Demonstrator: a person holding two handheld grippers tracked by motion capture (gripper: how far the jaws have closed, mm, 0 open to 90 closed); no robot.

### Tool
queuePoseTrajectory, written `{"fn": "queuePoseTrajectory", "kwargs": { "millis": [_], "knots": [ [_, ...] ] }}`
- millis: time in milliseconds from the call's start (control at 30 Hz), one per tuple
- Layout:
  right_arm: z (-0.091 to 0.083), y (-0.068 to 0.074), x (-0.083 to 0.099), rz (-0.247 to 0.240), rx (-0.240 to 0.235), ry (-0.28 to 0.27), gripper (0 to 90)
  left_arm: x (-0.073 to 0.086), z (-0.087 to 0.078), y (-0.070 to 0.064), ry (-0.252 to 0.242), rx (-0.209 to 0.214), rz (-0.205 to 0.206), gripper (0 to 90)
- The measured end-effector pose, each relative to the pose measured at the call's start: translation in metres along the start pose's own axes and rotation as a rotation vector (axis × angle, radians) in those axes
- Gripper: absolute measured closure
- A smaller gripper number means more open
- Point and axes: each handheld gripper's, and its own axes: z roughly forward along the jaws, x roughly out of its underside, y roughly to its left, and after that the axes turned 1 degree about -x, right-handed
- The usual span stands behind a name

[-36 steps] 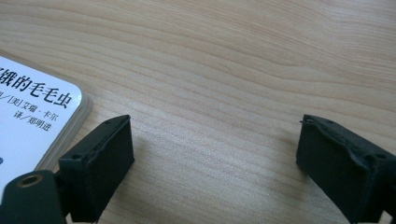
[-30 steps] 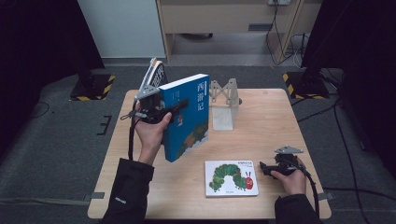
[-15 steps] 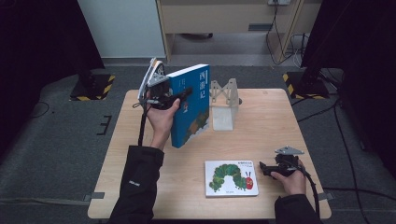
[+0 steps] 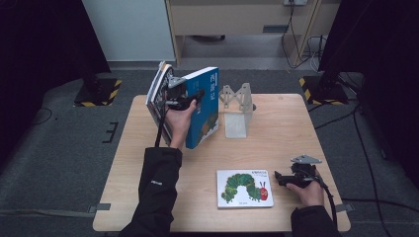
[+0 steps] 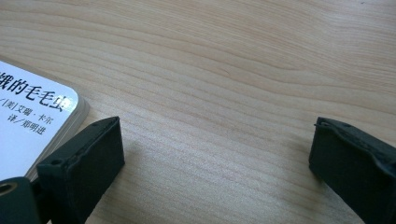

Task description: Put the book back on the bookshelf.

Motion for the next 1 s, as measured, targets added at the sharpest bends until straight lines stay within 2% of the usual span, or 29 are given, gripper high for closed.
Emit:
{"fn": "queuePoseTrajectory", "kwargs": {
  "millis": [133, 367, 500, 633, 767, 900, 1000],
  "knots": [
    [0.000, 0.000, 0.000, 0.000, 0.000, 0.000, 3.5, 0.002, 0.012, 0.001, 0.014, -0.019, 0.006, 60.7],
    [0.000, 0.000, 0.000, 0.000, 0.000, 0.000, 3.4, 0.007, 0.022, 0.004, 0.003, -0.055, -0.015, 60.7],
    [0.000, 0.000, 0.000, 0.000, 0.000, 0.000, 3.5, 0.013, 0.029, 0.002, 0.008, -0.058, -0.016, 60.6],
    [0.000, 0.000, 0.000, 0.000, 0.000, 0.000, 3.4, 0.017, 0.032, -0.002, 0.009, -0.052, 0.003, 60.6],
    [0.000, 0.000, 0.000, 0.000, 0.001, 0.000, 3.5, 0.021, 0.030, -0.003, -0.002, -0.028, -0.015, 60.6],
    [0.000, 0.000, 0.000, 0.000, 0.002, -0.001, 3.4, 0.024, 0.027, -0.008, 0.012, -0.025, 0.028, 60.3],
    [0.000, 0.000, 0.000, 0.000, 0.002, -0.002, 3.4, 0.028, 0.022, -0.017, 0.031, -0.033, 0.087, 59.8]
  ]
}}
